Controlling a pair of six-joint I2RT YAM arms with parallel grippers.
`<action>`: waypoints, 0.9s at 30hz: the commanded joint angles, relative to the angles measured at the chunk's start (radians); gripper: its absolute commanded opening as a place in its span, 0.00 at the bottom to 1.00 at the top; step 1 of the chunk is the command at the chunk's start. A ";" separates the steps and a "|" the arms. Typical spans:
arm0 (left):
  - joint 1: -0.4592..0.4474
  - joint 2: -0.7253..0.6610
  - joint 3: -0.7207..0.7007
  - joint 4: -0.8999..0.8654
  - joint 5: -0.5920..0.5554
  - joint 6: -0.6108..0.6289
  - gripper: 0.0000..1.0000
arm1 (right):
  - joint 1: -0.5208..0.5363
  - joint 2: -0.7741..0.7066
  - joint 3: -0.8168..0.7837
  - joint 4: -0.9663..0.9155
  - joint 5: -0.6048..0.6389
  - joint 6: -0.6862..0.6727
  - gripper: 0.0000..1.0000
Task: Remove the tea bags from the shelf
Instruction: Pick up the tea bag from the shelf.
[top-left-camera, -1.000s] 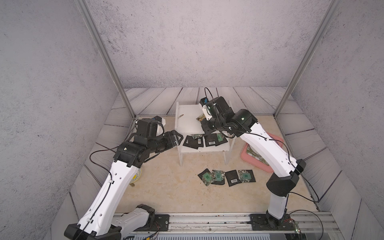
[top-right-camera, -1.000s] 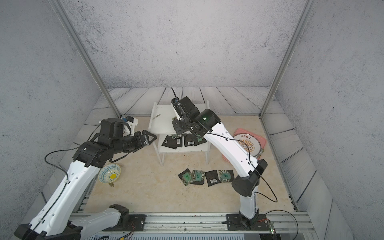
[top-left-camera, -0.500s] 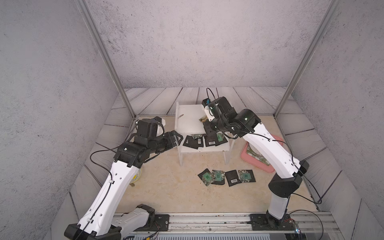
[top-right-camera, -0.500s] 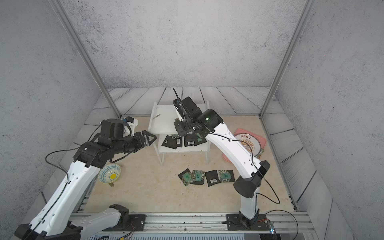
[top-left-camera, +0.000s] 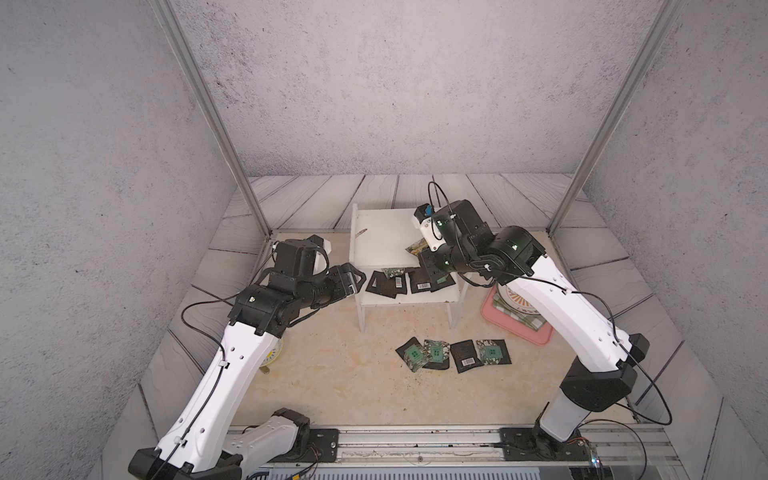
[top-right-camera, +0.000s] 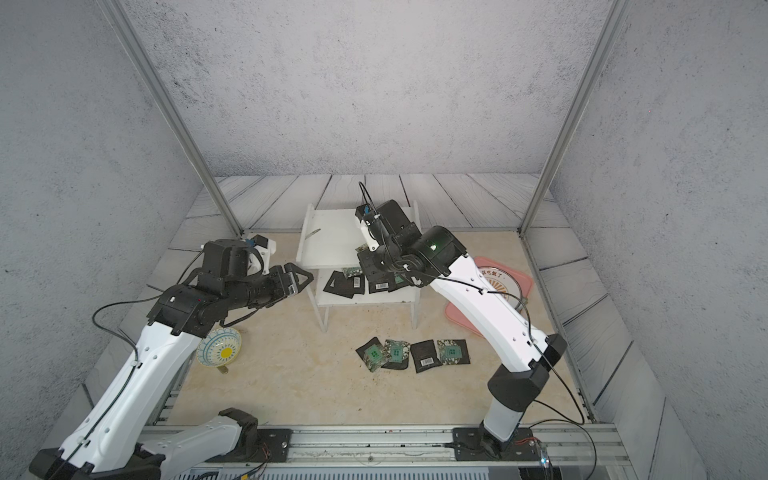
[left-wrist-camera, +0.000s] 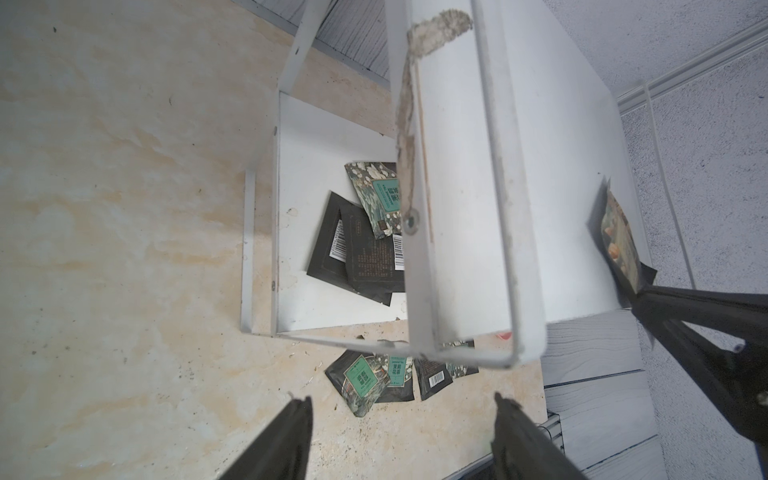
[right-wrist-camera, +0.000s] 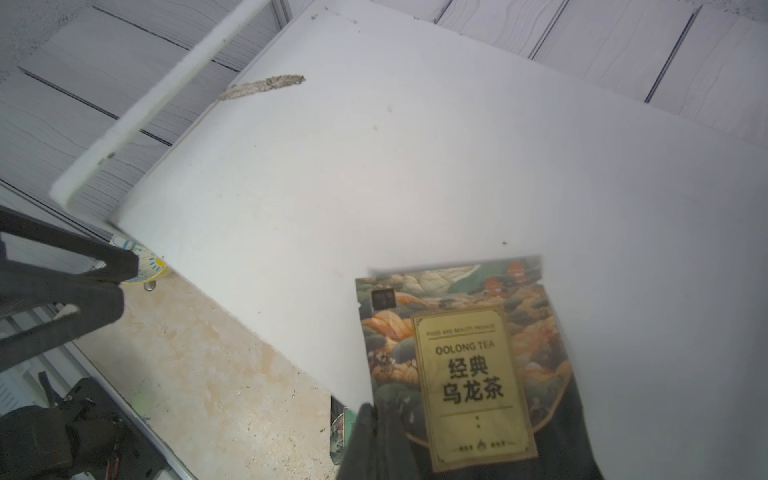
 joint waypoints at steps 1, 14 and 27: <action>0.010 -0.012 -0.009 0.011 0.003 -0.004 0.72 | -0.004 -0.040 -0.003 -0.009 0.000 -0.004 0.19; 0.011 -0.018 -0.024 0.021 0.006 -0.011 0.73 | -0.004 -0.067 -0.043 -0.052 0.077 -0.053 0.53; 0.010 -0.032 -0.044 0.016 -0.001 -0.017 0.72 | 0.016 -0.083 -0.143 -0.046 0.105 -0.088 0.53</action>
